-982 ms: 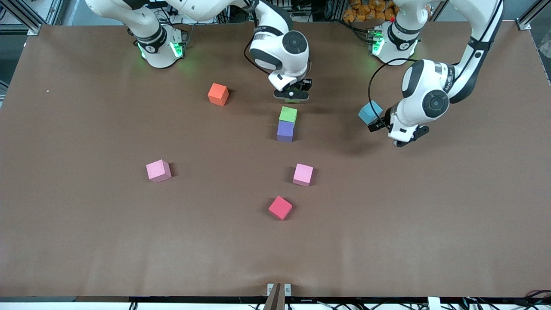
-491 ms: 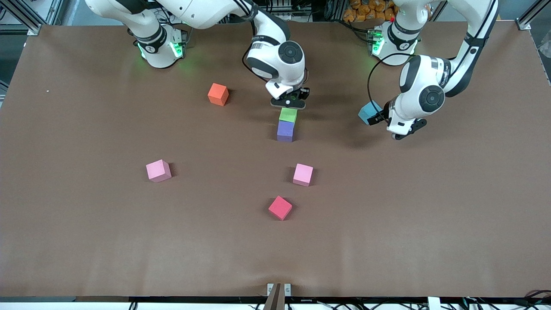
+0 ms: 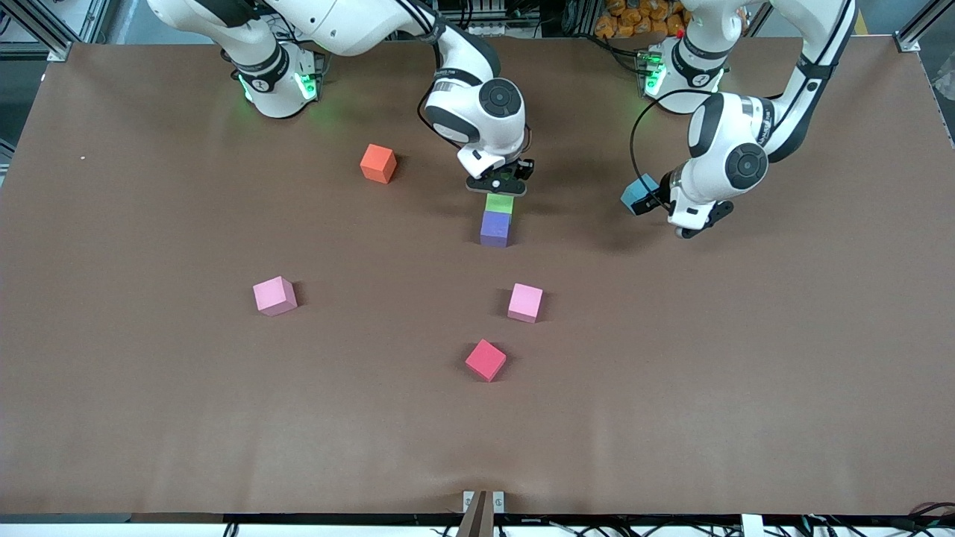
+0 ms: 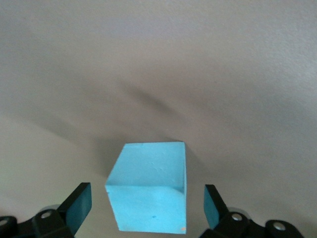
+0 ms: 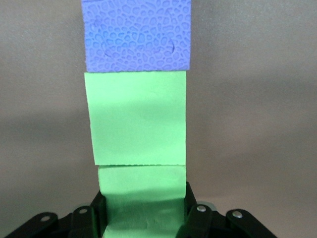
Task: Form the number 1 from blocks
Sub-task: 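Open the right gripper and lift while the left gripper lifts the cyan cube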
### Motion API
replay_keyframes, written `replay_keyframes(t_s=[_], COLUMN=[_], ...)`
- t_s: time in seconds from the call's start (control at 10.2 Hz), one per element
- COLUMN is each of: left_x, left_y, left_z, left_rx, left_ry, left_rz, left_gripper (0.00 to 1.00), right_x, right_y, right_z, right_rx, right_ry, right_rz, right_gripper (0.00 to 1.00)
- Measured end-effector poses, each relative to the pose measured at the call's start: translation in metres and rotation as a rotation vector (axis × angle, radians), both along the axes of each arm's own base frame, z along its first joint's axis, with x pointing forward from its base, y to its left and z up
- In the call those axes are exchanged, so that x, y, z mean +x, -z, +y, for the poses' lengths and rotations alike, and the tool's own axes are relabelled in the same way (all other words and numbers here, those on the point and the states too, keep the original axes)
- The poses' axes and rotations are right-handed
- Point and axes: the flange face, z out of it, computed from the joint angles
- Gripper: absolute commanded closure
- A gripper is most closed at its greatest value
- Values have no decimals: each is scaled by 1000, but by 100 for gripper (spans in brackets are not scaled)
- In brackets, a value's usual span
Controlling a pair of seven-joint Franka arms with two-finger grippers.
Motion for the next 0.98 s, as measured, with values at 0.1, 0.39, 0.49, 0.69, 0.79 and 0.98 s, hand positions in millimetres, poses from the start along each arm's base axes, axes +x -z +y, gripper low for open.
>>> replay_keyframes(t_s=[0.1, 0.39, 0.49, 0.69, 0.79, 0.98], left_x=[-3, -13, -16, -15, -11, 4], left_y=[3, 15, 19, 24, 20, -1], left_z=[-5, -7, -7, -8, -13, -52], left_rx=[-3, -6, -14, -35, -44, -75], left_ry=[9, 20, 35, 77, 99, 173], left_rz=[-1, 4, 2, -7, -23, -87], left_gripper=[0, 28, 65, 100, 100, 100], right_x=[1, 6, 9, 22, 34, 62], right_y=[0, -2, -4, -21, -39, -75], right_z=[-1, -1, -1, 0, -2, -23], right_rx=[1, 6, 10, 37, 55, 39], right_ry=[2, 6, 10, 26, 43, 76], right_rz=[-2, -9, -13, -36, -59, -95], right_gripper=[0, 0, 0, 0, 0, 0])
